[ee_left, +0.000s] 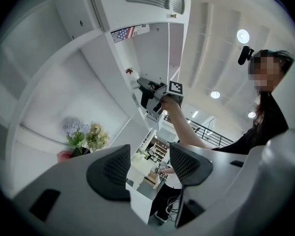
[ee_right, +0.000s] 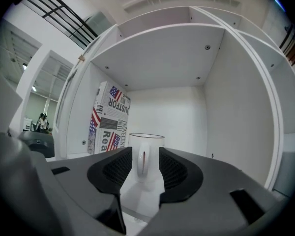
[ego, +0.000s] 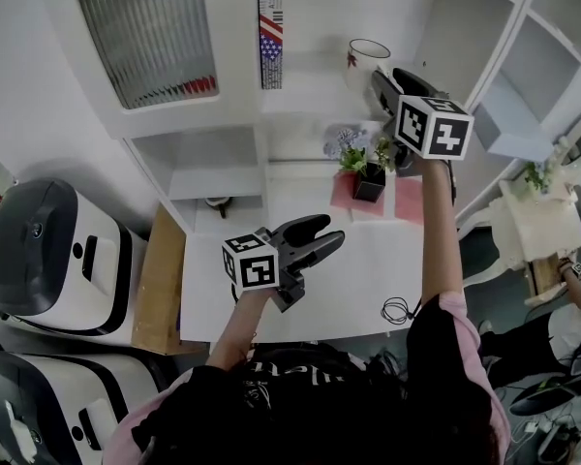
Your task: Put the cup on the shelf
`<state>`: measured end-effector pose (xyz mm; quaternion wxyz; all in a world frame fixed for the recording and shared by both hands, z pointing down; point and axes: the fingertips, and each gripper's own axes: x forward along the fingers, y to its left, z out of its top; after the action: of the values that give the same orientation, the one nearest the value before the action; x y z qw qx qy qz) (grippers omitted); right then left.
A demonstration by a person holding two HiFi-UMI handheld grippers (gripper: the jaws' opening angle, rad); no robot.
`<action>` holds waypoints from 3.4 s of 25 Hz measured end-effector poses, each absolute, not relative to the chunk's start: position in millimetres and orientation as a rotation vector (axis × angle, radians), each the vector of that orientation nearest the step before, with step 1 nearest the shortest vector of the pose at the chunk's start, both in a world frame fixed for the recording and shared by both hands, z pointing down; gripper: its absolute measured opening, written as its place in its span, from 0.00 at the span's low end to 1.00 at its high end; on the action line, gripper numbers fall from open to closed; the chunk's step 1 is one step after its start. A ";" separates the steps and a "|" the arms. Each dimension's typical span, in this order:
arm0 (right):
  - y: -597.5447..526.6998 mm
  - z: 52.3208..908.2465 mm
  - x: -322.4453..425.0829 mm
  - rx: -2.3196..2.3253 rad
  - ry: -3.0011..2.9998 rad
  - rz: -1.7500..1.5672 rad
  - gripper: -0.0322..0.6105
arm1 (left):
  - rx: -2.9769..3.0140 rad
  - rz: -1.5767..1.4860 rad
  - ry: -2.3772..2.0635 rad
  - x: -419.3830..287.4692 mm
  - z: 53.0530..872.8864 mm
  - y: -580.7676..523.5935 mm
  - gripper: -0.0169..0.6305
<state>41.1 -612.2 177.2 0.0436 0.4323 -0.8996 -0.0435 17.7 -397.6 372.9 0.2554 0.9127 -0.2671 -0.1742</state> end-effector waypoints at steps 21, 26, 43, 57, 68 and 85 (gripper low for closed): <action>-432.8 273.4 60.4 1.258 -2.919 0.171 0.32 | 2.438 -0.481 -0.673 -9.7 390.3 -336.9 0.41; -382.6 326.8 43.8 1.260 -2.905 0.326 0.31 | 2.424 -0.475 -0.640 -21.5 401.5 -312.0 0.40; -264.6 427.0 -4.9 1.337 -2.727 0.603 0.19 | 2.348 -0.438 -0.562 -67.6 438.3 -232.1 0.37; -214.8 442.7 -7.3 1.158 -2.750 0.658 0.18 | 2.342 -0.460 -0.715 -67.5 438.0 -196.6 0.36; -130.3 450.7 17.5 0.974 -2.796 0.648 0.17 | 2.355 -0.420 -0.907 -34.8 449.0 -109.8 0.27; -41.8 450.1 35.2 0.794 -2.857 0.587 0.14 | 2.353 -0.437 -1.096 -12.8 456.5 -15.3 0.12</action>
<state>35.2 -41.8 450.1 0.0593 0.2620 -0.9435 0.1938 -12.8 -15.3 456.5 0.2520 0.8650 -0.4031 -0.1605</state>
